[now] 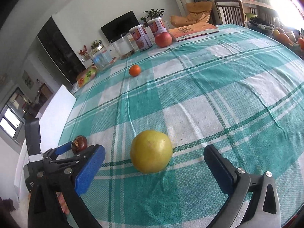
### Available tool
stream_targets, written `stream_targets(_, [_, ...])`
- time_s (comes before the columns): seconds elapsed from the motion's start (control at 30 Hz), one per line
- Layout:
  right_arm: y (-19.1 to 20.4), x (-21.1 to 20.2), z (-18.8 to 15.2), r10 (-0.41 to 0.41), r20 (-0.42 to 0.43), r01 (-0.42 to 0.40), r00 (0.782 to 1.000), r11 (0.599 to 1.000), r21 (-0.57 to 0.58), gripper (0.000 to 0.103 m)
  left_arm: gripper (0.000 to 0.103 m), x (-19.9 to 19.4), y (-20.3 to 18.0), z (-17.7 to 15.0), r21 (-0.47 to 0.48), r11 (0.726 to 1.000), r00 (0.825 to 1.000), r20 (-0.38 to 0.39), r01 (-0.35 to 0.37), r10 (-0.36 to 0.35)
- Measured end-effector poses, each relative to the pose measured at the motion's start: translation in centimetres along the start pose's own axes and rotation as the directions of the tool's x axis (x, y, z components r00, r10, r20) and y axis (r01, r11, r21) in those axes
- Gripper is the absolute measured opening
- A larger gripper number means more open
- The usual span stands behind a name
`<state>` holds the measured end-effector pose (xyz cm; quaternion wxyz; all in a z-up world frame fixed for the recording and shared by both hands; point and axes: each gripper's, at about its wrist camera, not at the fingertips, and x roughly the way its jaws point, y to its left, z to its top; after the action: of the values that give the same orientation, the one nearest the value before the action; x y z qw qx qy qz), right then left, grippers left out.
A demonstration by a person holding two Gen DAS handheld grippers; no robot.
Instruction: Organize fruits
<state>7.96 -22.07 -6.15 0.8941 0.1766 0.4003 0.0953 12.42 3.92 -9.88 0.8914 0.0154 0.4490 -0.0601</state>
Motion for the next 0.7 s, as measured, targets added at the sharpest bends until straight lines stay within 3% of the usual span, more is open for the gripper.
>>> stream_targets(0.37, [2.6, 0.7, -0.6, -0.107, -0.007, 0.104, 0.994, 0.981, -0.161, 0.103, 0.101, 0.0, 0.0, 0.0, 0.0, 1.0, 1.0, 0.0, 0.0, 0.0])
stream_targets(0.7, [2.0, 0.4, -0.5, -0.091, -0.002, 0.09, 0.996, 0.988, -0.127, 0.103, 0.101, 0.0, -0.1, 0.1, 0.007, 1.0, 1.0, -0.015, 0.007, -0.007])
